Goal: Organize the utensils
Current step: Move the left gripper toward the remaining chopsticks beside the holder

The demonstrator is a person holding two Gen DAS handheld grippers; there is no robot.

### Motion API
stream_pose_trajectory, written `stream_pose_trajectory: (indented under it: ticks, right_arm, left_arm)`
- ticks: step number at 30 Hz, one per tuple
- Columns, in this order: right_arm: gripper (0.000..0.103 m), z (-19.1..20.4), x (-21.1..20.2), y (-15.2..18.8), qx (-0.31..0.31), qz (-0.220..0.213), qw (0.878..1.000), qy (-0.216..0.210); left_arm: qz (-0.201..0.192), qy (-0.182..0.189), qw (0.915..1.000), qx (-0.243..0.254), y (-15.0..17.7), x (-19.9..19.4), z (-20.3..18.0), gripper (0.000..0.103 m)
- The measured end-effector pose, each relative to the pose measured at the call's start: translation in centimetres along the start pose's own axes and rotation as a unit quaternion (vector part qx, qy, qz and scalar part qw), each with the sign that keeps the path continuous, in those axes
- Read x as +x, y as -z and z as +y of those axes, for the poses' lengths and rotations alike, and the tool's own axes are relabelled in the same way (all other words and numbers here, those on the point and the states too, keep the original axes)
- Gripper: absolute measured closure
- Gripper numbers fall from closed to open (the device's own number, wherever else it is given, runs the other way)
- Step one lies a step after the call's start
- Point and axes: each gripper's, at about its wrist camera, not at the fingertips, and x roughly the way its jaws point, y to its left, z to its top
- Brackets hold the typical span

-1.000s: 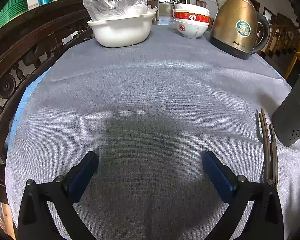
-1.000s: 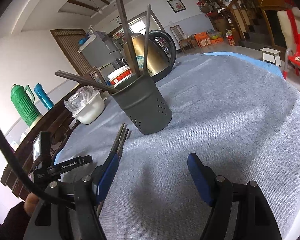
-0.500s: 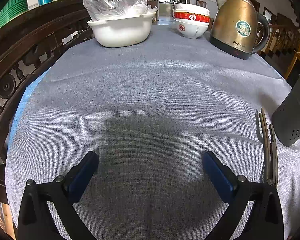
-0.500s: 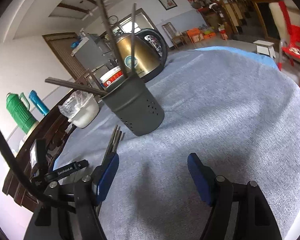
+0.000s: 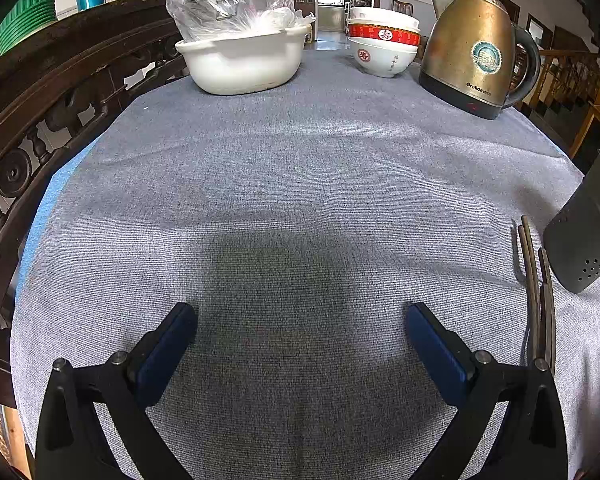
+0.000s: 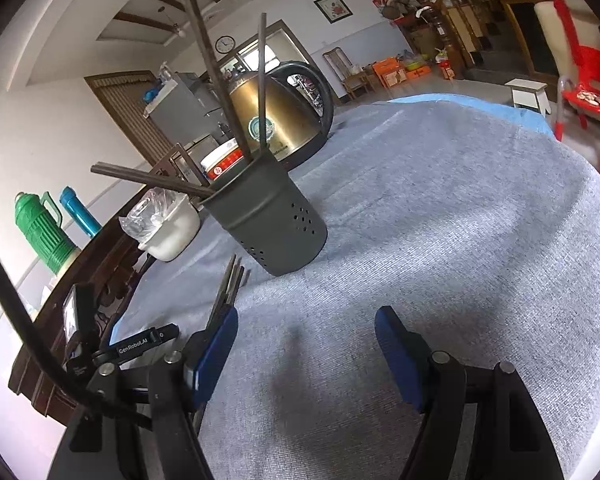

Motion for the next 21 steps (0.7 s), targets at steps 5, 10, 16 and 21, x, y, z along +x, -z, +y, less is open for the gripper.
stream_pose_trajectory:
  ticks: [5, 10, 16, 21]
  right_arm:
    - [0.029, 0.26, -0.03, 0.04, -0.009, 0.001, 1.0, 0.001]
    - [0.029, -0.01, -0.03, -0.03, 0.0, 0.0, 1.0, 0.0]
    - [0.029, 0.09, -0.07, 0.03, -0.005, 0.0, 1.0, -0.001]
    - [0.029, -0.04, -0.03, -0.02, -0.001, -0.001, 1.0, -0.003]
  left_arm:
    - [0.0, 0.0, 1.0, 0.0, -0.01, 0.0, 0.03, 0.0]
    - [0.0, 0.0, 1.0, 0.0, -0.03, 0.03, 0.11, 0.0]
    - [0.0, 0.0, 1.0, 0.0, -0.06, -0.03, 0.02, 0.0]
    - [0.0, 0.0, 1.0, 0.0, -0.06, -0.03, 0.02, 0.0]
